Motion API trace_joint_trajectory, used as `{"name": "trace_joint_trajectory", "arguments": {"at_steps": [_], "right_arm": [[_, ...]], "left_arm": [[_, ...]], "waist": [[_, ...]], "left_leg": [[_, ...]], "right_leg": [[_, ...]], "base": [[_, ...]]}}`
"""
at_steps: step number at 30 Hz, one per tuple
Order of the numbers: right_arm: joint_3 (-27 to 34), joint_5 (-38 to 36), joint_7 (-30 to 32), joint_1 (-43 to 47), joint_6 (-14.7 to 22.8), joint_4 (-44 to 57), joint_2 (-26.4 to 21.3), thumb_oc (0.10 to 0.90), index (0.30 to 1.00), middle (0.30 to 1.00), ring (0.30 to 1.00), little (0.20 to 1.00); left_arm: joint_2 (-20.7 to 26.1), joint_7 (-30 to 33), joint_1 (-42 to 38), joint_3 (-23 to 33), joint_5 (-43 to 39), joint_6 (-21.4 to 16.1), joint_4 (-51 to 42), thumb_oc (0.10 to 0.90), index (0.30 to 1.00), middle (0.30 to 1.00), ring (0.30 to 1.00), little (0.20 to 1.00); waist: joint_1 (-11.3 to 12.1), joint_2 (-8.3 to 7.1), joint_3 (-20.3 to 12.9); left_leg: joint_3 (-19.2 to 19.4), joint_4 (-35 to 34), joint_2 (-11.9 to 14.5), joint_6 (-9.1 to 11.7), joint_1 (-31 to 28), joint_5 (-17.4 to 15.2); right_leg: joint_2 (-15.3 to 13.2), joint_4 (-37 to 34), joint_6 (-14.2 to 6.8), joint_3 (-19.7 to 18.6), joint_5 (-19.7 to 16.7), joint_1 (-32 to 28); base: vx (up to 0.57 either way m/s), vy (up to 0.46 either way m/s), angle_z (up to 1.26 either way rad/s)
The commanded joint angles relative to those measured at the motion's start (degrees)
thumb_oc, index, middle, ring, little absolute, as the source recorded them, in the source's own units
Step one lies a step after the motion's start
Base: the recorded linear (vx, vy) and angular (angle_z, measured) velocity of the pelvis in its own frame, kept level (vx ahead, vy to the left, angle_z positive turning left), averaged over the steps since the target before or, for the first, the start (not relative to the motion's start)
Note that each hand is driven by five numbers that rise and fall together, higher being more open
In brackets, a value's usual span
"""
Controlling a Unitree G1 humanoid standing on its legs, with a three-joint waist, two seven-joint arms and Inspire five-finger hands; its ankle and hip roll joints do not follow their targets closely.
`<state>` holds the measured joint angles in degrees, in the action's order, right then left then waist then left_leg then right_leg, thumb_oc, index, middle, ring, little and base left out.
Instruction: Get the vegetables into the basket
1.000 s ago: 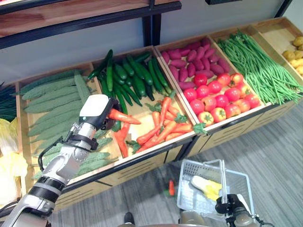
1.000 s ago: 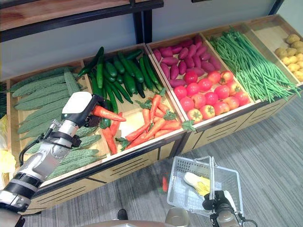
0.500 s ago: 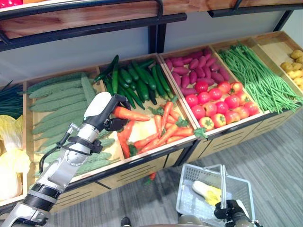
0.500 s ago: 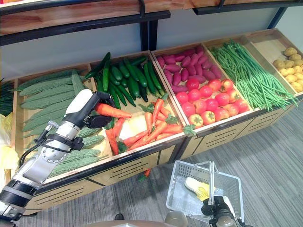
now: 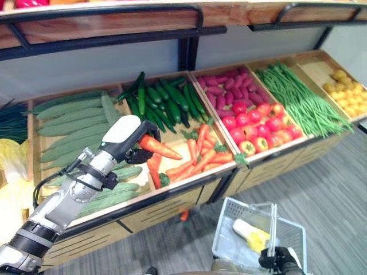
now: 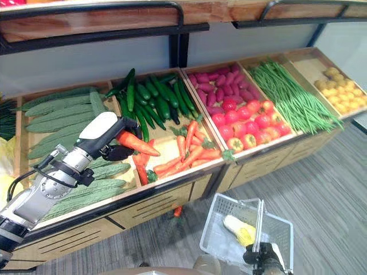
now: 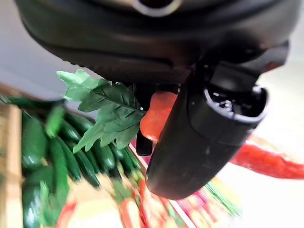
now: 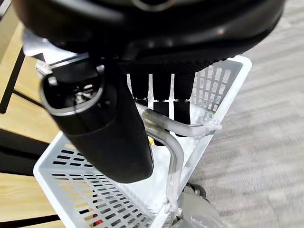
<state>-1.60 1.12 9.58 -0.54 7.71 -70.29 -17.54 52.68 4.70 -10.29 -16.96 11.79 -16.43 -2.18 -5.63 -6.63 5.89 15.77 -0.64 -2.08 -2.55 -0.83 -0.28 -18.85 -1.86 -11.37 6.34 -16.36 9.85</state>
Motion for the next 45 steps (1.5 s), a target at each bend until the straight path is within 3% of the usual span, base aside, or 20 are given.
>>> {"name": "trace_joint_trajectory", "arguments": {"at_steps": [1, 3, 5, 6, 7, 9, 16, 18, 24, 25, 26, 27, 28, 30, 31, 32, 38, 43, 44, 45], "right_arm": [[-1.89, -0.39, 0.96, -2.35, 0.41, -0.28, -3.48, 0.400, 0.300, 0.300, 0.300, 0.300], [-2.03, 0.13, 1.22, -1.65, 0.49, -0.43, -3.92, 0.400, 0.300, 0.300, 0.300, 0.300], [-2.42, 0.50, 1.15, -1.18, 0.49, -0.42, -4.23, 0.400, 0.300, 0.300, 0.300, 0.300], [-2.93, 1.10, 1.31, -0.58, 0.17, -0.97, -4.28, 0.400, 0.300, 0.300, 0.300, 0.300], [-2.93, 1.31, 1.29, -0.64, 0.16, -0.83, -4.32, 0.400, 0.300, 0.300, 0.300, 0.300], [-2.80, 1.20, 1.51, -0.67, 0.15, -0.07, -4.82, 0.400, 0.300, 0.300, 0.300, 0.300], [-2.08, 0.63, 2.28, -1.09, 0.31, 0.49, -6.42, 0.400, 0.300, 0.300, 0.300, 0.300], [-1.94, -0.04, 2.89, -1.04, 0.61, 0.76, -7.34, 0.400, 0.300, 0.300, 0.300, 0.300], [-1.35, -1.11, 3.38, -1.03, 1.02, 0.91, -8.93, 0.400, 0.300, 0.300, 0.300, 0.300], [-1.14, -0.93, 3.88, 0.73, 0.93, -0.06, -11.30, 0.400, 0.300, 0.300, 0.300, 0.300], [-1.03, -0.88, 4.12, 1.29, 1.08, -0.59, -11.99, 0.400, 0.300, 0.300, 0.300, 0.300], [-1.03, -0.88, 4.12, 1.29, 1.08, -0.59, -11.99, 0.400, 0.300, 0.300, 0.300, 0.300], [-1.45, -0.75, 4.06, 1.66, 1.13, -0.90, -12.03, 0.400, 0.300, 0.300, 0.300, 0.300], [-2.25, -0.54, 3.91, 1.95, 1.40, -0.68, -11.97, 0.400, 0.300, 0.300, 0.300, 0.300], [-2.31, -0.56, 3.91, 1.97, 1.41, -0.69, -11.97, 0.400, 0.300, 0.300, 0.300, 0.300], [-3.01, -0.40, 3.57, 2.23, 1.43, -0.82, -11.64, 0.400, 0.300, 0.300, 0.300, 0.300], [-2.93, -0.29, 2.72, 0.49, 1.57, 0.79, -10.11, 0.400, 0.300, 0.300, 0.300, 0.300], [-3.58, 0.51, 2.61, 1.29, 1.25, 2.39, -9.05, 0.400, 0.300, 0.300, 0.300, 0.300], [-3.75, 0.82, 2.81, 2.01, 1.25, 2.63, -8.85, 0.400, 0.300, 0.300, 0.300, 0.300], [-3.45, 0.60, 3.07, 2.67, 1.17, 2.64, -8.37, 0.400, 0.300, 0.300, 0.300, 0.300]], "left_arm": [[2.65, 2.70, -1.79, 8.97, -2.50, -3.55, -7.41, 0.400, 0.300, 0.300, 0.300, 0.300], [2.55, 2.49, 0.58, 11.49, -2.54, -3.29, -8.36, 0.400, 0.300, 0.300, 0.300, 0.300], [2.87, 2.19, 1.45, 12.27, -2.26, -3.10, -8.53, 0.400, 0.300, 0.300, 0.300, 0.300], [2.92, 2.21, 4.74, 15.13, -1.63, -2.79, -8.57, 0.400, 0.300, 0.300, 0.300, 0.300], [2.81, 2.33, 5.42, 15.70, -1.42, -2.89, -8.68, 0.400, 0.300, 0.300, 0.300, 0.300], [2.02, 2.49, 6.88, 16.15, -1.55, -3.41, -9.04, 0.400, 0.300, 0.300, 0.300, 0.300], [1.51, 2.76, 5.25, 14.01, -1.77, -3.45, -8.77, 0.400, 0.300, 0.300, 0.300, 0.300], [0.50, 3.36, 3.96, 12.97, -2.01, -3.41, -8.55, 0.400, 0.300, 0.300, 0.300, 0.300], [-1.16, 3.18, 2.39, 11.00, -2.55, -3.53, -7.87, 0.400, 0.300, 0.300, 0.300, 0.300], [-2.72, 3.68, 1.72, 9.54, -2.81, -3.77, -7.82, 0.400, 0.300, 0.300, 0.300, 0.300], [-3.57, 4.37, 1.74, 9.39, -2.60, -3.72, -7.59, 0.400, 0.300, 0.300, 0.300, 0.300], [-3.57, 4.37, 1.74, 9.39, -2.60, -3.72, -7.59, 0.400, 0.300, 0.300, 0.300, 0.300], [-3.81, 5.11, 2.11, 9.76, -2.32, -3.70, -7.43, 0.400, 0.300, 0.300, 0.300, 0.300], [-3.66, 5.88, 2.94, 10.57, -2.34, -3.78, -7.66, 0.400, 0.300, 0.300, 0.300, 0.300], [-3.65, 5.91, 3.00, 10.62, -2.33, -3.81, -7.64, 0.400, 0.300, 0.300, 0.300, 0.300], [-3.55, 6.12, 3.75, 11.05, -2.49, -3.77, -8.05, 0.400, 0.300, 0.300, 0.300, 0.300], [-1.61, 4.75, 4.67, 10.71, -3.17, -4.50, -9.15, 0.400, 0.300, 0.300, 0.300, 0.300], [-0.05, 4.30, 4.93, 10.41, -3.14, -5.11, -9.38, 0.400, 0.300, 0.300, 0.300, 0.300], [0.23, 4.19, 5.49, 10.77, -3.26, -5.38, -9.11, 0.400, 0.300, 0.300, 0.300, 0.300], [0.35, 4.32, 6.39, 12.08, -3.60, -5.12, -9.30, 0.400, 0.300, 0.300, 0.300, 0.300]], "waist": [[2.45, 1.95, -0.71], [3.65, 2.83, -0.62], [4.44, 3.23, -0.95], [6.43, 2.60, -2.41], [6.55, 2.60, -2.61], [5.98, 3.12, -2.76], [4.63, 5.06, -1.53], [3.94, 6.35, -0.47], [3.40, 7.70, 0.77], [4.84, 7.86, 2.33], [5.62, 7.94, 2.30], [5.62, 7.94, 2.30], [6.19, 8.01, 2.08], [6.70, 7.96, 2.03], [6.72, 7.95, 2.03], [7.29, 7.99, 2.01], [5.80, 7.32, 0.77], [5.53, 6.48, 0.62], [5.90, 6.42, 0.97], [8.63, 7.11, 1.40]], "left_leg": [[-0.80, 0.02, 3.50, 2.88, -0.34, -2.30], [1.16, -0.04, 3.83, 2.18, 0.51, -1.46], [2.67, -0.09, 4.24, 1.87, 1.15, -0.86], [4.25, -0.37, 4.54, 3.65, 0.89, -1.29], [4.78, -0.35, 4.91, 3.96, 0.75, -1.01], [6.45, -0.57, 6.92, 5.23, 1.87, 2.37], [6.22, -2.78, 10.66, 7.94, 2.02, 6.79], [6.22, -3.37, 13.18, 9.57, 2.62, 9.62], [4.72, -1.64, 15.15, 10.98, 3.87, 10.89], [-5.10, 0.59, 12.25, 10.92, 5.49, 9.14], [-11.60, -0.65, 10.47, 10.72, 6.63, 8.80], [-11.60, -0.65, 10.47, 10.72, 6.63, 8.80], [-16.60, -1.37, 9.02, 10.60, 7.23, 8.52], [-21.33, -1.83, 7.65, 10.23, 7.25, 7.96], [-21.27, -1.82, 7.66, 10.21, 7.21, 7.90], [-25.68, -1.53, 5.75, 9.53, 7.00, 6.66], [-22.90, -2.02, 4.01, 6.78, 4.06, 3.31], [-16.67, -2.09, 1.90, 4.40, 2.25, 0.99], [-14.80, -2.45, 1.63, 4.02, 1.97, 1.03], [-12.05, -1.94, 2.80, 3.76, 2.65, 1.24]], "right_leg": [[-3.57, 8.04, -2.63, 6.52, 2.95, -3.43], [-2.76, 14.95, -1.24, 8.58, 7.69, -5.15], [-2.07, 18.07, -0.88, 9.21, 9.55, -6.35], [-1.65, 9.23, -2.28, 12.50, 10.59, -11.84], [-1.38, 8.03, -2.42, 13.09, 11.01, -12.04], [0.72, 4.53, -1.13, 14.44, 11.91, -12.59], [4.50, 4.45, 1.13, 14.57, 15.74, -11.98], [7.05, 4.37, 2.51, 13.90, 16.95, -11.53], [9.70, 2.27, 4.00, 12.91, 17.61, -12.34], [9.66, 1.28, 4.25, 10.20, 17.22, -12.05], [9.66, 0.96, 4.12, 8.34, 16.47, -11.21], [9.66, 0.96, 4.12, 8.34, 16.47, -11.21], [10.01, 0.57, 4.04, 6.11, 15.90, -10.73], [10.59, 0.38, 4.15, 4.06, 15.41, -10.22], [10.59, 0.41, 4.14, 3.98, 15.44, -10.21], [11.09, 0.64, 4.21, 1.66, 15.30, -9.87], [8.91, 2.08, 2.44, -2.01, 14.87, -9.47], [5.43, 2.70, -0.85, -6.08, 11.00, -5.78], [4.35, 3.98, -1.56, -5.19, 9.05, -3.97], [1.91, 8.52, -1.08, 3.81, 10.06, -3.28]], "base": [[-0.22, 0.145, -0.89], [-0.19, 0.094, -0.72], [-0.11, -0.080, -0.69], [-0.01, -0.233, -0.88], [-0.05, -0.365, -1.13], [-0.11, -0.312, -0.86], [-0.06, -0.204, -0.07], [-0.11, -0.272, -0.05], [-0.05, -0.153, -0.11], [-0.05, -0.104, -0.64], [-0.05, -0.102, -1.00], [0.03, -0.062, -1.15], [0.05, -0.032, -0.75], [0.05, -0.019, -0.54], [0.05, 0.020, -1.00], [0.07, 0.108, -1.10], [0.04, 0.203, -0.52], [-0.03, 0.203, -0.63], [-0.17, 0.105, -0.87], [-0.20, 0.127, -1.00]]}}
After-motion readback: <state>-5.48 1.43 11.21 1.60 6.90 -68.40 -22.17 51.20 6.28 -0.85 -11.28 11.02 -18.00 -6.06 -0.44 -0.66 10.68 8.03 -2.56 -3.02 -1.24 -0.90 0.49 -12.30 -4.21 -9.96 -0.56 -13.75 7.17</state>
